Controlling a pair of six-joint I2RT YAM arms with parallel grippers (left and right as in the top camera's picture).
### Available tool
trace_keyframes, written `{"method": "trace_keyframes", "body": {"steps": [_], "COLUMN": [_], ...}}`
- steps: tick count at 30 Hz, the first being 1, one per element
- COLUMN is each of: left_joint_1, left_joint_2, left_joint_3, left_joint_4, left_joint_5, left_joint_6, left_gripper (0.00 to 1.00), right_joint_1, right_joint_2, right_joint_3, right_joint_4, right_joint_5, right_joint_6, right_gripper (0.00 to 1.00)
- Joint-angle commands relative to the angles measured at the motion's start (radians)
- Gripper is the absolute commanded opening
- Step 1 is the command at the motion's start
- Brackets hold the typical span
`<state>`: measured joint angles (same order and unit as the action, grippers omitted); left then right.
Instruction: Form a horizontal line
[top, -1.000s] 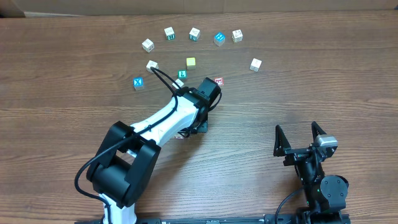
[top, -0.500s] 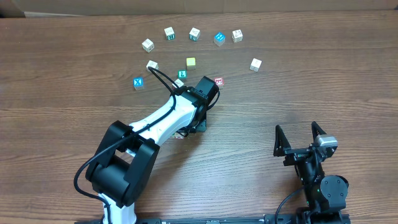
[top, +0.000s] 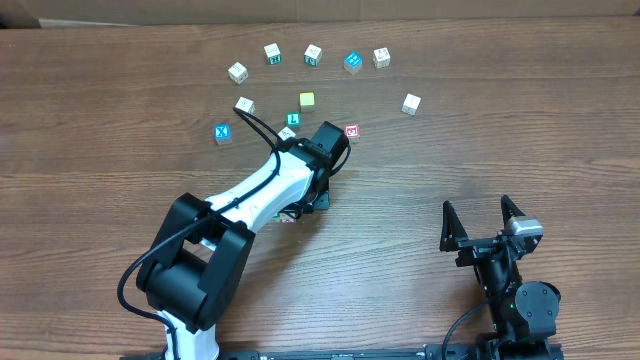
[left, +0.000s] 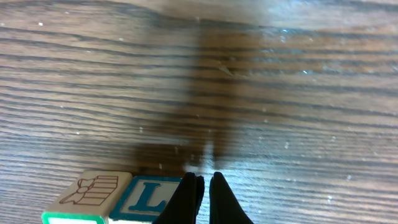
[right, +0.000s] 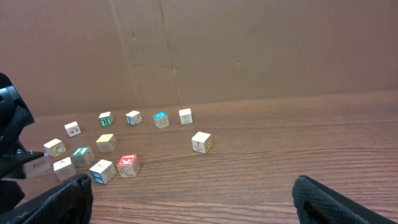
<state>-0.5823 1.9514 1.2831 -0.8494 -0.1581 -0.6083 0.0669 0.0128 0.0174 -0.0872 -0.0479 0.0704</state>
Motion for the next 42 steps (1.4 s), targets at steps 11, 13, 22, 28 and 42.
{"method": "trace_keyframes", "body": {"steps": [11,13,22,28,42], "left_joint_1": [0.015,0.018,0.060,0.138,0.403], "left_joint_2": [0.012,0.012,0.012,0.012,0.012], "left_joint_3": [-0.003,0.009,0.154,0.226,0.237], "left_joint_4": [0.002,0.002,-0.039,-0.092,-0.121], "left_joint_5": [-0.006,-0.006,-0.006,-0.006,-0.003], "left_joint_6": [-0.026,-0.017,0.010,0.011,0.042], "left_gripper": [0.04,0.04,0.04,0.04,0.04], "right_joint_1": [0.006,0.006,0.006,0.006,0.006], "right_joint_2": [-0.010,-0.010,-0.010,-0.010,-0.010], "right_joint_3": [-0.010,-0.010,-0.010,-0.010,-0.010], "right_joint_4": [0.006,0.006,0.006,0.006,0.006], "right_joint_5": [0.001,0.001,0.001,0.001,0.001], "right_joint_6": [-0.008,-0.008,-0.008,-0.008,-0.008], "right_gripper": [1.00,1.00,1.00,1.00,1.00]}}
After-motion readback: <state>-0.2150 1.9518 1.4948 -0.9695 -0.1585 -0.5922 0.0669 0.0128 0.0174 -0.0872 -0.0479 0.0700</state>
